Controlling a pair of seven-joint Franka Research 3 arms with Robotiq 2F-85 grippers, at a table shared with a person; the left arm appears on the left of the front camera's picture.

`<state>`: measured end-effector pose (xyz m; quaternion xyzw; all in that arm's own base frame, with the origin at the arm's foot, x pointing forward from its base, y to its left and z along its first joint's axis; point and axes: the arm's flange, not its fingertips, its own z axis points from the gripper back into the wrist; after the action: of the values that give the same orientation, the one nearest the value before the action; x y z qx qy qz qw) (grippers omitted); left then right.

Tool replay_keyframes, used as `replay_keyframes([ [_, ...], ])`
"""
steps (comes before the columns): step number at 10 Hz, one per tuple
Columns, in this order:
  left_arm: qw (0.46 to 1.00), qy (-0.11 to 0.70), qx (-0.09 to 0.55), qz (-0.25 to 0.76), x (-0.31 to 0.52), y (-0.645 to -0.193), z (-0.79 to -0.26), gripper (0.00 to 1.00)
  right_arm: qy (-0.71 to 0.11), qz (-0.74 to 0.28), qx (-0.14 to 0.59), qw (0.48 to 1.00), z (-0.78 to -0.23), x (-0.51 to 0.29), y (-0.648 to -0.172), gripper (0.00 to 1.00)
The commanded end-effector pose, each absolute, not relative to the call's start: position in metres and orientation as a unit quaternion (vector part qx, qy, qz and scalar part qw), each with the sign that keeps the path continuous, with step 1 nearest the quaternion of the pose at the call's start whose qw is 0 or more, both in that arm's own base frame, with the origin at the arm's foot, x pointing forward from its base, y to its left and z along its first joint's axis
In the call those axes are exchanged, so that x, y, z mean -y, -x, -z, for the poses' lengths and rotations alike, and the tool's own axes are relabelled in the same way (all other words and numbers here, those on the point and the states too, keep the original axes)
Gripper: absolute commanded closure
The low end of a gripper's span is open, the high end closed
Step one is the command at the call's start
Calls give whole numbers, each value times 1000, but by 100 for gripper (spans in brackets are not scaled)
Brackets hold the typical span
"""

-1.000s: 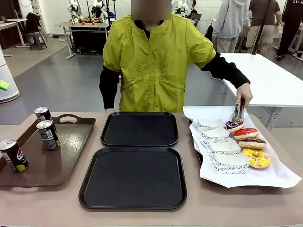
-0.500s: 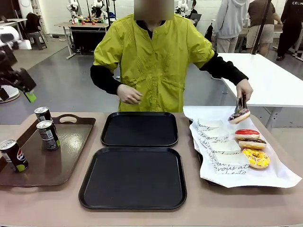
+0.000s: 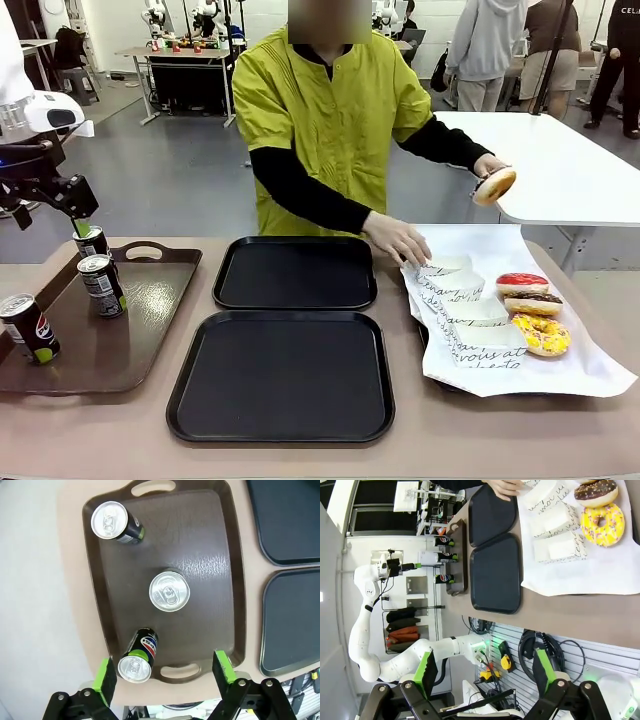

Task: Set up donuts and drinks on trays.
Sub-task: Pick up one Pepsi coke and place it on the Flat Tray.

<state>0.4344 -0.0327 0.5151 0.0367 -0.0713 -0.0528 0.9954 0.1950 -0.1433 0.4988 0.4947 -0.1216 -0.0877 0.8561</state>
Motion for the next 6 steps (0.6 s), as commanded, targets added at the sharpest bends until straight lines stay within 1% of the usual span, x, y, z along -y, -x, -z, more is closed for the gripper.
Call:
replay_keyframes([
  [1, 995, -40, 71, 57, 31, -429, -521, 0, -501, 84, 124, 853, -499, 144, -196, 0],
  [3, 995, -35, 71, 53, 33, -433, -517, 0, -501, 84, 124, 853, -499, 144, -196, 0],
  [4, 994, -49, 66, 73, 36, -451, -498, 0, -501, 84, 124, 853, -499, 144, -196, 0],
  [5, 994, -61, 58, 67, 40, -468, -484, 0, -501, 84, 124, 853, -499, 144, -196, 0],
  [6, 996, -46, 65, 47, 39, -476, -472, 0, -501, 84, 124, 853, -499, 144, -196, 0],
])
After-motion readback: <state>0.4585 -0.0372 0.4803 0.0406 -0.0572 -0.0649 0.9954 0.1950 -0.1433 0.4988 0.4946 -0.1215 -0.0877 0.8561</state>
